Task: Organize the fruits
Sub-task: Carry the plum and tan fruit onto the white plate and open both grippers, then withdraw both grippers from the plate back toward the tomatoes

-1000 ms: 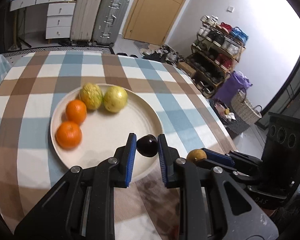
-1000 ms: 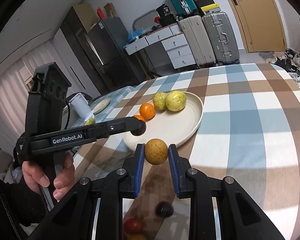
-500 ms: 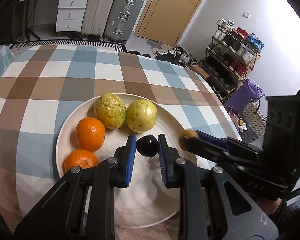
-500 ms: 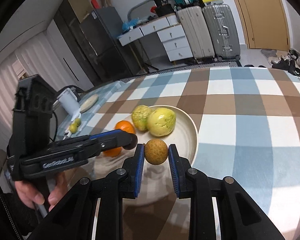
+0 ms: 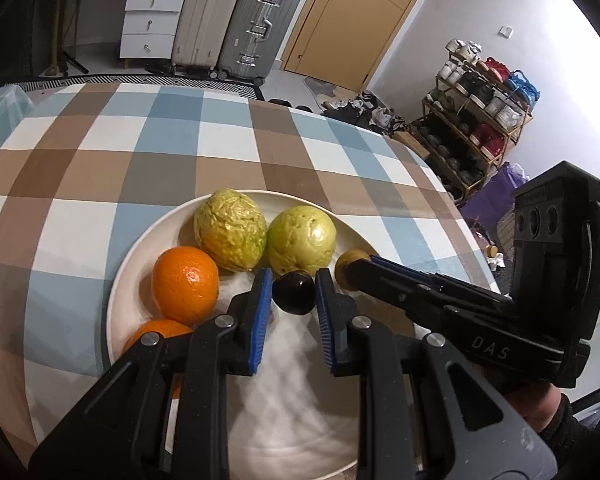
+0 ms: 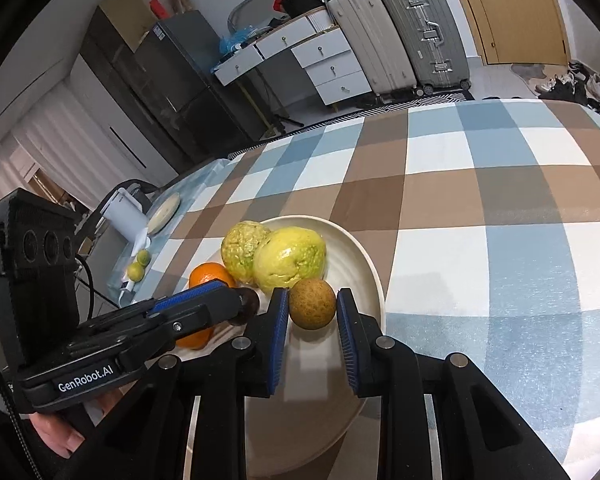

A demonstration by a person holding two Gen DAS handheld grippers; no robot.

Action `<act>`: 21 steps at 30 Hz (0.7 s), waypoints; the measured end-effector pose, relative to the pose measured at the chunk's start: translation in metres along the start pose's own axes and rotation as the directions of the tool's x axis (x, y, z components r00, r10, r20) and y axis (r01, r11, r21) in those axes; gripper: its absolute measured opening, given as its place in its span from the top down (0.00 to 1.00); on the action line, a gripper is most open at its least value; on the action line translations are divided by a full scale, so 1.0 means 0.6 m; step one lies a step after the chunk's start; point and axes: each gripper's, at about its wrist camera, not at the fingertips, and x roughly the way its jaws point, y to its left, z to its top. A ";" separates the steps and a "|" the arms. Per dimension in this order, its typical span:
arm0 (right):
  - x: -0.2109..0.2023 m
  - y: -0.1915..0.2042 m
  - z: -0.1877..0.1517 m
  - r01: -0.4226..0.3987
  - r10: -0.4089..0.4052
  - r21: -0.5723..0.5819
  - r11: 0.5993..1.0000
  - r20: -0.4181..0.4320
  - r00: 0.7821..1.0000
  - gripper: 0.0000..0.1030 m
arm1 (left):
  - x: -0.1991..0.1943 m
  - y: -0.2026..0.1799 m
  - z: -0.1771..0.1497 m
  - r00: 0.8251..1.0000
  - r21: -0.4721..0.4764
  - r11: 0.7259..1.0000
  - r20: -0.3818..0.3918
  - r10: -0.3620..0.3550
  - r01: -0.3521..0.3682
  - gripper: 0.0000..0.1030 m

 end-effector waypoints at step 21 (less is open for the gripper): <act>-0.175 0.022 -0.057 -0.080 0.073 0.020 0.997 0.220 0.973 0.10 | -0.174 -0.069 -0.048 0.988 0.119 0.992 0.152 0.023 -0.042 0.22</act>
